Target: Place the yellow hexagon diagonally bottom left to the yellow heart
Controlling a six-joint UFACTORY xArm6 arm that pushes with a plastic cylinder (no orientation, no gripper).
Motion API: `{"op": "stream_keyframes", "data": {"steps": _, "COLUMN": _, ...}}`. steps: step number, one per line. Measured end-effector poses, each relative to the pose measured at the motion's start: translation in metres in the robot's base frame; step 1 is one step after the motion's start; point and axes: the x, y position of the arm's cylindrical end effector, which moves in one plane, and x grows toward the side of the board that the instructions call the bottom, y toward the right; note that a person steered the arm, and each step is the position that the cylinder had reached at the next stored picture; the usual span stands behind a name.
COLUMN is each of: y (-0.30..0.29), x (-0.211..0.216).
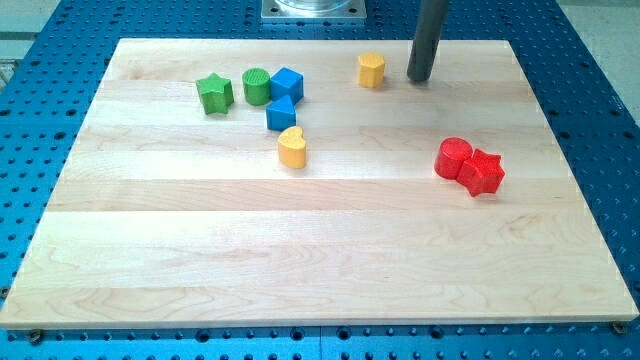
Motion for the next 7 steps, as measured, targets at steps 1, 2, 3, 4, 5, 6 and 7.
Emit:
{"op": "stream_keyframes", "data": {"steps": 1, "y": -0.025, "x": -0.003}}
{"op": "stream_keyframes", "data": {"steps": 2, "y": -0.043, "x": -0.016}}
{"op": "stream_keyframes", "data": {"steps": 3, "y": -0.082, "x": -0.002}}
{"op": "stream_keyframes", "data": {"steps": 4, "y": -0.092, "x": 0.073}}
{"op": "stream_keyframes", "data": {"steps": 5, "y": -0.093, "x": 0.125}}
{"op": "stream_keyframes", "data": {"steps": 6, "y": -0.097, "x": 0.165}}
{"op": "stream_keyframes", "data": {"steps": 7, "y": -0.097, "x": 0.187}}
